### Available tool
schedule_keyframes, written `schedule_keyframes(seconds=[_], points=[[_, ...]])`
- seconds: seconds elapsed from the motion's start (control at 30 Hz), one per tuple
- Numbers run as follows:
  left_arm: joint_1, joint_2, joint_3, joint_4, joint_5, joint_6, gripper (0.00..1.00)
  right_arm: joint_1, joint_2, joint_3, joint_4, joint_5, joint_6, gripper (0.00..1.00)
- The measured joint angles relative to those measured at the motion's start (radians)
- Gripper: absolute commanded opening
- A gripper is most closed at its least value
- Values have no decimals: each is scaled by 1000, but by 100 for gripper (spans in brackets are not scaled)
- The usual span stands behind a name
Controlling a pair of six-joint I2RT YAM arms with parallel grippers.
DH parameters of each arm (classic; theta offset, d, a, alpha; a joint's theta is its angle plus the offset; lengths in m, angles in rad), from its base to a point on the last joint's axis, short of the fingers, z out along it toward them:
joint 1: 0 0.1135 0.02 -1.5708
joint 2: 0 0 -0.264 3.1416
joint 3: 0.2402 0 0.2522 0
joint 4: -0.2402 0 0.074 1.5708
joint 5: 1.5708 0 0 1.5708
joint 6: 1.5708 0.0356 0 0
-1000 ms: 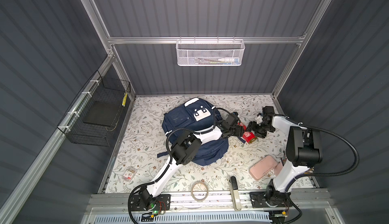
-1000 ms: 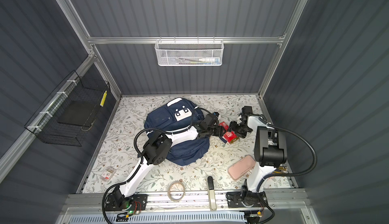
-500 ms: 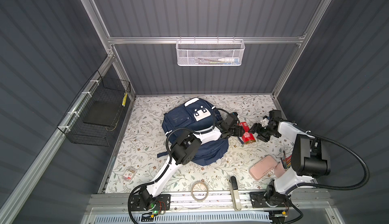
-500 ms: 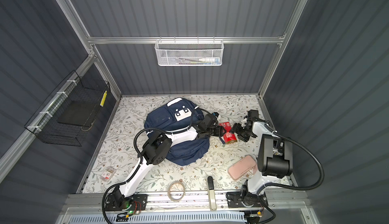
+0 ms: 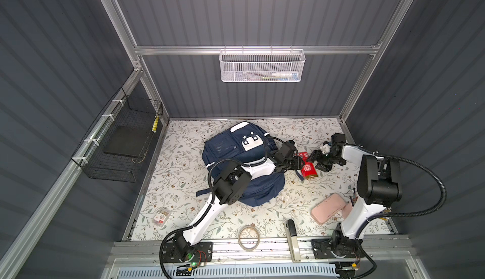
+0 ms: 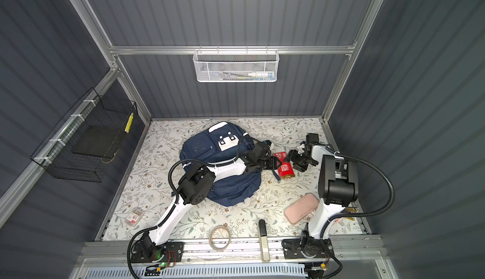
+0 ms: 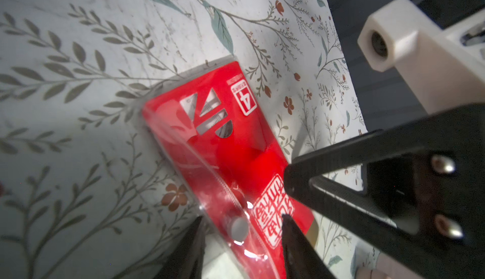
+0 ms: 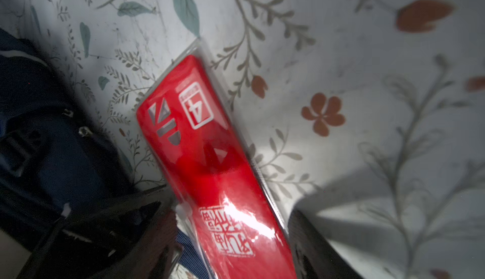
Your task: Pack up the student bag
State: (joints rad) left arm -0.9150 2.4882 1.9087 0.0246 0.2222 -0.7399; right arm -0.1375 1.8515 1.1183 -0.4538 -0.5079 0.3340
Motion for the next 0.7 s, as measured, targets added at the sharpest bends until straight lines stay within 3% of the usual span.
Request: schedule_keyframes(seconds=[0.4, 0.43, 0.5, 0.63, 0.7], points=[[2, 0, -67, 124, 19, -64, 36, -10, -47, -112, 141, -114, 103, 69], [2, 0, -71, 134, 24, -69, 32, -11, -48, -119, 152, -122, 112, 69], [3, 0, -79, 150, 40, -84, 14, -10, -52, -129, 164, -132, 120, 69], [3, -1, -82, 200, 77, -117, 11, -11, -66, -131, 158, -120, 117, 70], [3, -1, -97, 233, 109, -143, 0, -10, -92, -142, 154, -113, 111, 71]])
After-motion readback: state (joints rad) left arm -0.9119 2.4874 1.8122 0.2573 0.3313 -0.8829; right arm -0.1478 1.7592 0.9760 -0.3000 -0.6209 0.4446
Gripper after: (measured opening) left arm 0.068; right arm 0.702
